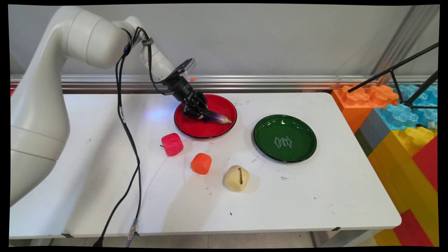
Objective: Place the picked object on the table
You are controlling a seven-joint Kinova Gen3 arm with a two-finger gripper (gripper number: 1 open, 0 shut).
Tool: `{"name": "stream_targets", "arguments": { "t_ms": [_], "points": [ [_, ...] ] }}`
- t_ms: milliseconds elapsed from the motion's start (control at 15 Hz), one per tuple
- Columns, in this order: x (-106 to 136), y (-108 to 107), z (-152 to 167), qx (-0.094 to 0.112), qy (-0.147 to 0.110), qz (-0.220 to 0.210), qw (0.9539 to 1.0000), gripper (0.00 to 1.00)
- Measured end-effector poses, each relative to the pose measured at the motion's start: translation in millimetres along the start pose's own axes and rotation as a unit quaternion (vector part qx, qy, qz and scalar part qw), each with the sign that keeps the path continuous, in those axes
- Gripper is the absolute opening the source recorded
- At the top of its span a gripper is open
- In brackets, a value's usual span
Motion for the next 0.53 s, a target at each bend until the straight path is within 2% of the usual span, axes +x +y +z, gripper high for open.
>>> {"name": "stream_targets", "arguments": {
  "t_ms": [333, 533],
  "points": [
    [15.5, 12.7, -9.3, -0.011, 0.018, 0.002, 0.9998, 0.0],
    [27.5, 28.1, -19.4, -0.022, 0.034, 0.002, 0.9992, 0.0]
  ]
}}
